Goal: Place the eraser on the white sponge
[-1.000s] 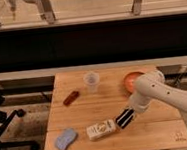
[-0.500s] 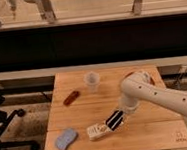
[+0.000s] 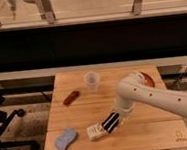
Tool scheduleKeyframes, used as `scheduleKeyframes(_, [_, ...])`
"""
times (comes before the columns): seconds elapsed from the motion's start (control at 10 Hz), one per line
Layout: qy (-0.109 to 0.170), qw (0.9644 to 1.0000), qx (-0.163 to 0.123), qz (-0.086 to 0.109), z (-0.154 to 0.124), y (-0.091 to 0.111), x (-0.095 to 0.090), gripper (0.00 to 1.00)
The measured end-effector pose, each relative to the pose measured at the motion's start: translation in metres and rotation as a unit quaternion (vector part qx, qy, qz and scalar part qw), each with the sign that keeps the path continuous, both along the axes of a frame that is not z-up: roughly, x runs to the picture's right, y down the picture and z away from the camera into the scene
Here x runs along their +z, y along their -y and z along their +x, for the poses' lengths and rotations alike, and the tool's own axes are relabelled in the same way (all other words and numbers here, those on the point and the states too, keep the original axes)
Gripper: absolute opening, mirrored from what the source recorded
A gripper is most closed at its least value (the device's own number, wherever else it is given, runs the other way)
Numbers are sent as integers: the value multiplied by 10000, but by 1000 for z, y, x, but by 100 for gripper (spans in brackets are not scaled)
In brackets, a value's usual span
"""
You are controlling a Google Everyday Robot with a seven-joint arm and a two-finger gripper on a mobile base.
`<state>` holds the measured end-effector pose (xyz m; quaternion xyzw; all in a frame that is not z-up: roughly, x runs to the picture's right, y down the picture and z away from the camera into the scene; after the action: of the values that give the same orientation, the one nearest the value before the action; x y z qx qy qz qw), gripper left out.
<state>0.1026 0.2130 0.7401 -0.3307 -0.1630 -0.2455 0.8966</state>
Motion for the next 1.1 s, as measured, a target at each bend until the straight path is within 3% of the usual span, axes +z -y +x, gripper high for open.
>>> scheduleKeyframes(0.3, [5,10000,-12,-5,-13,-4,-2,4])
scheduleKeyframes(0.5, [16,10000,-17,-2,-1,-10,-2,10])
scheduleKeyframes(0.8, [43,10000,-49,0,-9,-14,-2,35])
scheduleKeyframes(0.9, [46,10000,-46,3,-17,-13,-5,39])
scheduleKeyframes(1.1, [71,10000,-68,-11,-28,-14,-6,32])
